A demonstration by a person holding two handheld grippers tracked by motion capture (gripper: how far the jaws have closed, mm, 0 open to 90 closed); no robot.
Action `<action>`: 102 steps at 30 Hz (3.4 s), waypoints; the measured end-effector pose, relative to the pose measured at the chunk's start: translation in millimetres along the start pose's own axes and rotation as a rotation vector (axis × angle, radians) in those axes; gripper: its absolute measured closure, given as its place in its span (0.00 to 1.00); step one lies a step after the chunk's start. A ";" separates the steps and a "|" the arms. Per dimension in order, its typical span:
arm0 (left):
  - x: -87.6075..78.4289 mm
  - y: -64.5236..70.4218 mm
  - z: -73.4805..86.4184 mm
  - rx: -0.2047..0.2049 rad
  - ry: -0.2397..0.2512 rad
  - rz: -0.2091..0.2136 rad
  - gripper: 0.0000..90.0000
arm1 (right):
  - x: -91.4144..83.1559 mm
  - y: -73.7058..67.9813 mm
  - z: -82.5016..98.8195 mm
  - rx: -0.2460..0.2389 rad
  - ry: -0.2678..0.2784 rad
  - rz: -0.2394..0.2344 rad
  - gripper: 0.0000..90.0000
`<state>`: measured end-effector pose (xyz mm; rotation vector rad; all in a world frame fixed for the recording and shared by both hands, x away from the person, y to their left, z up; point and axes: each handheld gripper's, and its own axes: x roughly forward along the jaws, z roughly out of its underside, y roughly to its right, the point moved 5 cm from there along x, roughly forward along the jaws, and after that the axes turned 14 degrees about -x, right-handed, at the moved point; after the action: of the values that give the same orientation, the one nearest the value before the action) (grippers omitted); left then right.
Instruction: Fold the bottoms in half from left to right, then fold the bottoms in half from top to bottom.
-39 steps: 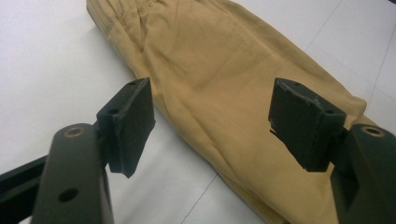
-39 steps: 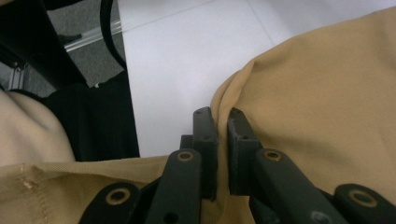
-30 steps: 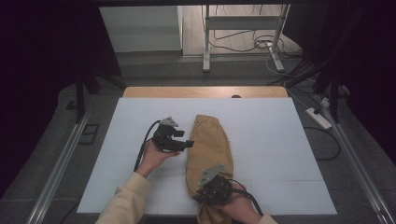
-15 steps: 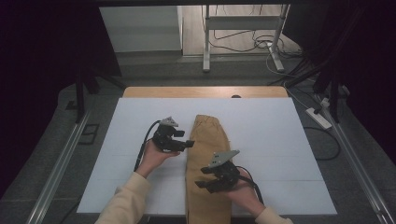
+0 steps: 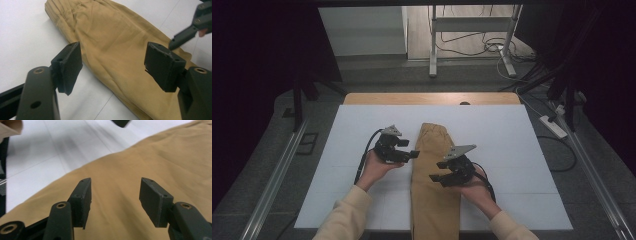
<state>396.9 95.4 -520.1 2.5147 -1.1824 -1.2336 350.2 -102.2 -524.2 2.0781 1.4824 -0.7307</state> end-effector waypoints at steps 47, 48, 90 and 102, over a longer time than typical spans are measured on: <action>7.4 -2.4 -0.2 -0.010 -0.009 -0.013 0.33 | -12.4 56.7 23.6 0.102 -0.034 0.105 0.46; 8.2 -2.4 -0.5 -0.008 -0.010 -0.011 0.33 | -11.4 57.8 24.3 0.102 -0.036 0.104 0.46; 67.6 -48.4 -31.0 -0.107 -0.096 -0.086 0.33 | 34.6 139.1 21.0 0.233 -0.104 0.165 0.45; 77.2 -43.5 -24.9 -0.109 -0.128 -0.050 0.53 | 44.3 134.8 20.8 0.201 -0.110 0.135 0.59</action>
<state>469.2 67.1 -569.4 2.4326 -1.0515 -1.4494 487.5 -125.0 -558.9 2.2206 1.2399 -0.9583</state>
